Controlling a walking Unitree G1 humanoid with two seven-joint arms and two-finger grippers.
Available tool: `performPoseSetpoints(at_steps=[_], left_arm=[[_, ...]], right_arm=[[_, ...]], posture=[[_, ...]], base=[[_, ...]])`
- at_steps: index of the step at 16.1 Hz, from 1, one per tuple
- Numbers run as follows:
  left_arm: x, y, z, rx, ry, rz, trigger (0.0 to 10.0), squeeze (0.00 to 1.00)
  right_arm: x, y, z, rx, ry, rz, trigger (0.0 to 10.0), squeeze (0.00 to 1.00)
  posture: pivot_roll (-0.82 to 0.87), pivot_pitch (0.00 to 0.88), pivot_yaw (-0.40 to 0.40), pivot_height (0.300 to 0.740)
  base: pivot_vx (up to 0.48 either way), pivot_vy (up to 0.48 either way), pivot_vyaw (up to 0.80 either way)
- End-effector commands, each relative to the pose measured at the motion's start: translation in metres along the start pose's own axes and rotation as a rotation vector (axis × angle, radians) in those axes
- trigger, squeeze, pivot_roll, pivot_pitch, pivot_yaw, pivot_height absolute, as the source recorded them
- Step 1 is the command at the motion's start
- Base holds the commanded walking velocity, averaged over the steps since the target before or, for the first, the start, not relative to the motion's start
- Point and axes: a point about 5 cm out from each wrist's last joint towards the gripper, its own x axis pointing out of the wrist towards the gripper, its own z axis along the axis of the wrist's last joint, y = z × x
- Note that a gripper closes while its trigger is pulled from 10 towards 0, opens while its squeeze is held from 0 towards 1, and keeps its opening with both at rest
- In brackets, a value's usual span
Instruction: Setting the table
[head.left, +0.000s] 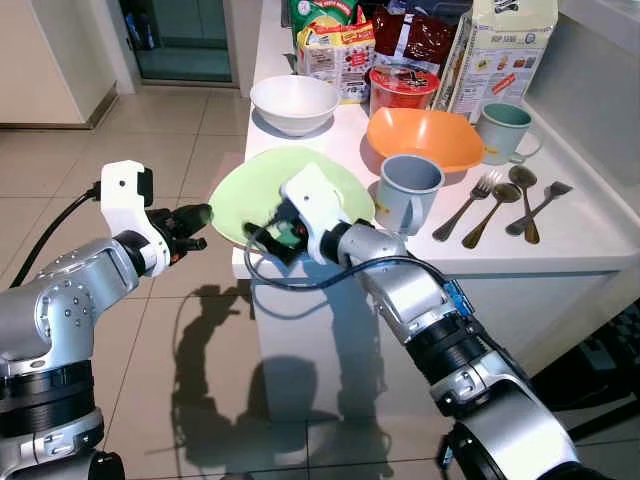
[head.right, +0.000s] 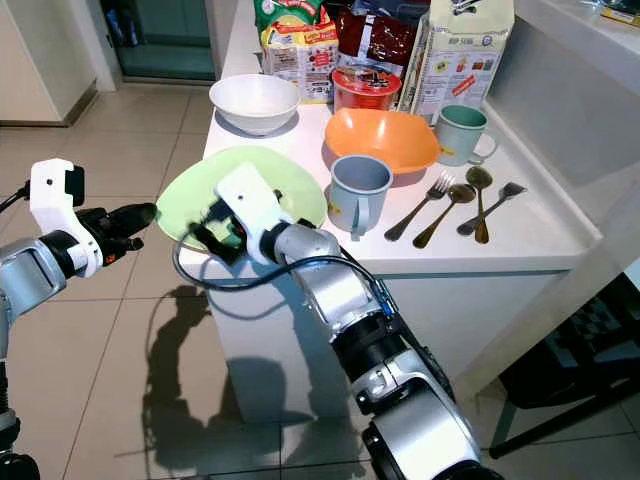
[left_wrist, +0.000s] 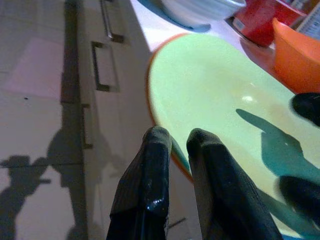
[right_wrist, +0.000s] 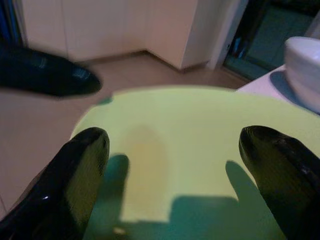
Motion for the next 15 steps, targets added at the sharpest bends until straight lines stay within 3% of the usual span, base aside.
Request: performPoseSetpoints(at_steps=[1, 3, 5, 7, 9, 12, 15], left_arm=[[-0.004, 0.01, 0.006, 0.031, -0.019, 0.06, 10.0, 0.0], [-0.006, 0.012, 0.008, 0.064, -0.011, 0.064, 10.0, 0.0], [-0.006, 0.012, 0.008, 0.075, -0.007, 0.067, 10.0, 0.0], [-0.007, 0.013, 0.007, 0.083, 0.002, 0.066, 10.0, 0.0], [-0.008, 0.013, 0.006, 0.088, 0.011, 0.057, 10.0, 0.0], [-0.008, 0.012, 0.006, 0.091, 0.018, 0.048, 10.0, 0.0], [-0.008, 0.011, 0.009, 0.074, 0.009, 0.038, 10.0, 0.0]], right_arm=[[-0.003, -0.022, 0.015, -0.023, -0.032, -0.063, 10.0, 0.0], [-0.003, -0.042, 0.007, -0.151, 0.085, -0.125, 10.0, 0.0], [-0.003, -0.048, -0.003, -0.203, 0.183, -0.112, 10.0, 0.0], [-0.002, -0.048, -0.017, -0.227, 0.315, -0.029, 10.0, 0.0], [0.0, -0.045, -0.022, -0.247, 0.375, 0.035, 10.0, 0.0], [0.003, -0.041, -0.023, -0.245, 0.403, 0.089, 10.0, 0.0], [0.008, -0.036, -0.017, -0.186, 0.358, 0.124, 10.0, 0.0]], posture=[[0.07, 0.0, -0.025, 0.74], [0.07, 0.0, -0.025, 0.74], [0.07, 0.0, -0.025, 0.74], [0.08, 0.0, -0.022, 0.74], [0.08, 0.0, -0.022, 0.74], [0.08, 0.0, -0.023, 0.74], [0.08, 0.0, -0.02, 0.74]], base=[[0.0, 0.0, 0.0], [0.0, 0.0, 0.0], [0.0, 0.0, 0.0], [0.0, 0.0, 0.0], [0.0, 0.0, 0.0], [0.0, 0.0, 0.0], [0.0, 0.0, 0.0]])
